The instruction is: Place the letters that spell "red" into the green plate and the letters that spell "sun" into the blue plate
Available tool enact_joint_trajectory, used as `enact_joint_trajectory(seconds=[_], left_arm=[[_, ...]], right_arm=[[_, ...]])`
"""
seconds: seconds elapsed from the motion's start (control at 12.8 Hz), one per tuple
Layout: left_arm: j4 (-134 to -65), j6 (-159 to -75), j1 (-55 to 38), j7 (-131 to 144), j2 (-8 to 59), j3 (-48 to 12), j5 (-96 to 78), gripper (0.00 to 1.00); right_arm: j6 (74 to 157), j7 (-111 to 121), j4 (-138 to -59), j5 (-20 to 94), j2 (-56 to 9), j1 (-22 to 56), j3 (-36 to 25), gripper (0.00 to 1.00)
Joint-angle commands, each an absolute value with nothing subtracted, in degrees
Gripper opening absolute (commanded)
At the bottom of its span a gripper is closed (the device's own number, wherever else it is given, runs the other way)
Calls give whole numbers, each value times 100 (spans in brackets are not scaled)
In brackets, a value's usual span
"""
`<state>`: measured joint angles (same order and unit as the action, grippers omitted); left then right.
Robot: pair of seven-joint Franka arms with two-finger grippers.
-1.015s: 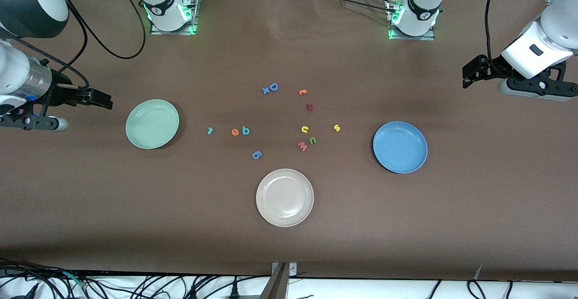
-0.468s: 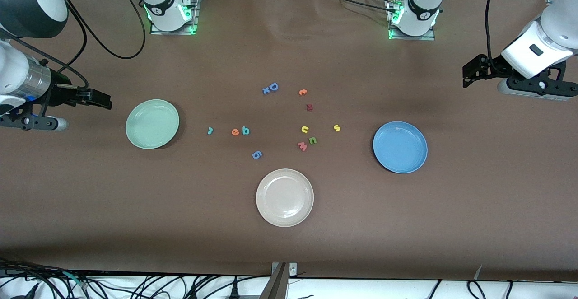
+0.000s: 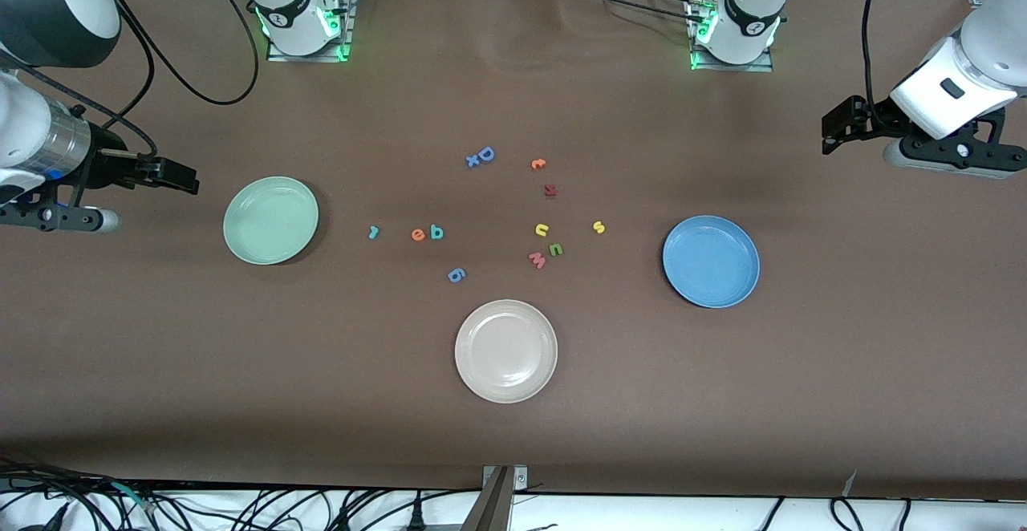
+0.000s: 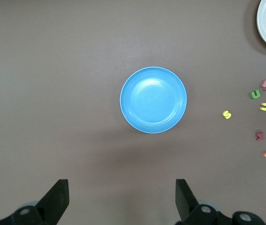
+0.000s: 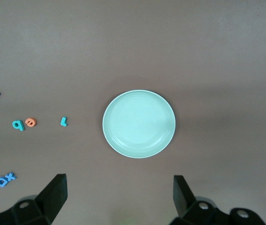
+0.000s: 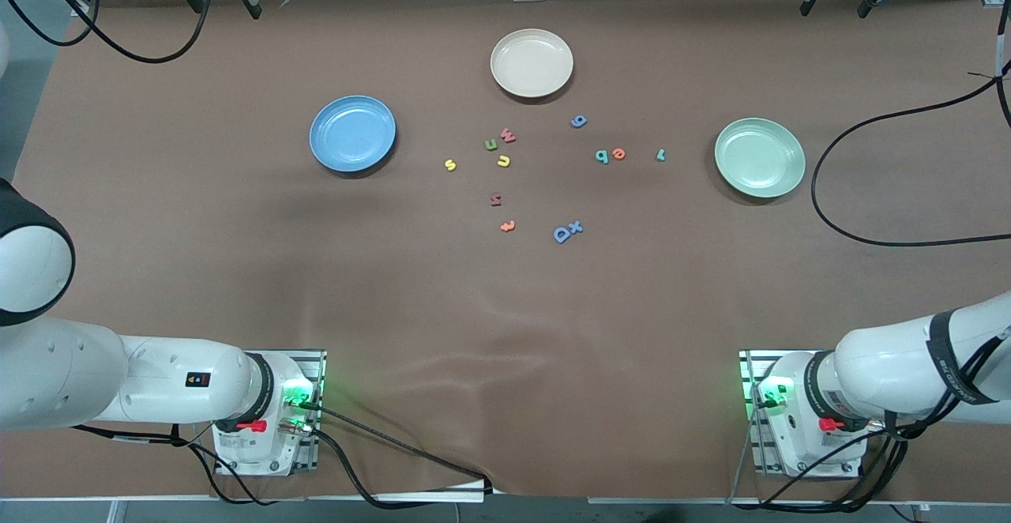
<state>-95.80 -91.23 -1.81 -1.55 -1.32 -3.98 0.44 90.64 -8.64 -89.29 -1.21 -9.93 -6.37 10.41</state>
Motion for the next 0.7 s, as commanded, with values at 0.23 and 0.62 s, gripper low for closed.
enact_joint_trajectory(seconds=[0.23, 0.62], left_arm=[[-9589, -8965, -149, -290, -237, -422, -44, 100], [-9589, -8947, -149, -290, -237, -422, -53, 100]], right_arm=[[8974, -844, -8859, -176, -976, -650, 1055, 100], [8974, -844, -8859, -176, -976, -650, 1055, 100]])
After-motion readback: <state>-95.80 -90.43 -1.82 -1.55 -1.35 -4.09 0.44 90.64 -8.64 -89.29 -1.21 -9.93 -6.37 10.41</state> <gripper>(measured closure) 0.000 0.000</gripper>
